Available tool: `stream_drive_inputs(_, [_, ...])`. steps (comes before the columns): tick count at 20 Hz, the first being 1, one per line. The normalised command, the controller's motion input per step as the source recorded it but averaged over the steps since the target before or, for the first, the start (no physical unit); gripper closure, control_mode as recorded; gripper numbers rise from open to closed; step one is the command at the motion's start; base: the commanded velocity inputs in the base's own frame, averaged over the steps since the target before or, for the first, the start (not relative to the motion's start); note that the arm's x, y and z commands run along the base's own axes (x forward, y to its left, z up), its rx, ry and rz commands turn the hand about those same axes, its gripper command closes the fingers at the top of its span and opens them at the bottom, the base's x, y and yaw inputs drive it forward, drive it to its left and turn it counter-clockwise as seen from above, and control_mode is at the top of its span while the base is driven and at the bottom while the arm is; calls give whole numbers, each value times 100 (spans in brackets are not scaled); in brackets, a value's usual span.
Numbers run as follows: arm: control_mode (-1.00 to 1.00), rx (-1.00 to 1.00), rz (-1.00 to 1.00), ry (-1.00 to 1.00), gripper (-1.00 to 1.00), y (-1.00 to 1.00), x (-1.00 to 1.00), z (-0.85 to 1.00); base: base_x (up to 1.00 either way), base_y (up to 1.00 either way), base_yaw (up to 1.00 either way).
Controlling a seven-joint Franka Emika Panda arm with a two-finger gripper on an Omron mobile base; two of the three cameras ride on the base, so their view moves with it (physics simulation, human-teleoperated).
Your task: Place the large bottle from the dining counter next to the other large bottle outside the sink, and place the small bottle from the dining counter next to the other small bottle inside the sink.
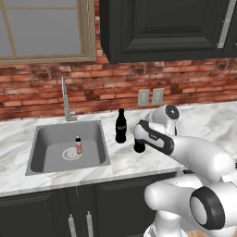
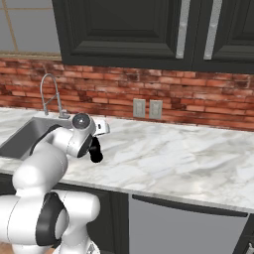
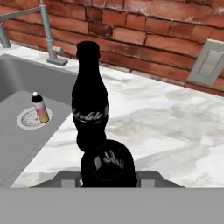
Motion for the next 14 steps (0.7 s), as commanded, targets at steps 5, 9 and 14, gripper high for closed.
stream_drive_inputs(5, [-100, -4, 0, 0, 100, 0, 0, -24, 0, 0, 0])
stream_drive_inputs(9, [-100, -8, 0, 0, 100, 0, 0, -30, 0, 0, 0])
stream_drive_inputs(14, [-100, -7, 0, 0, 100, -5, -1, -30, 0, 0, 0])
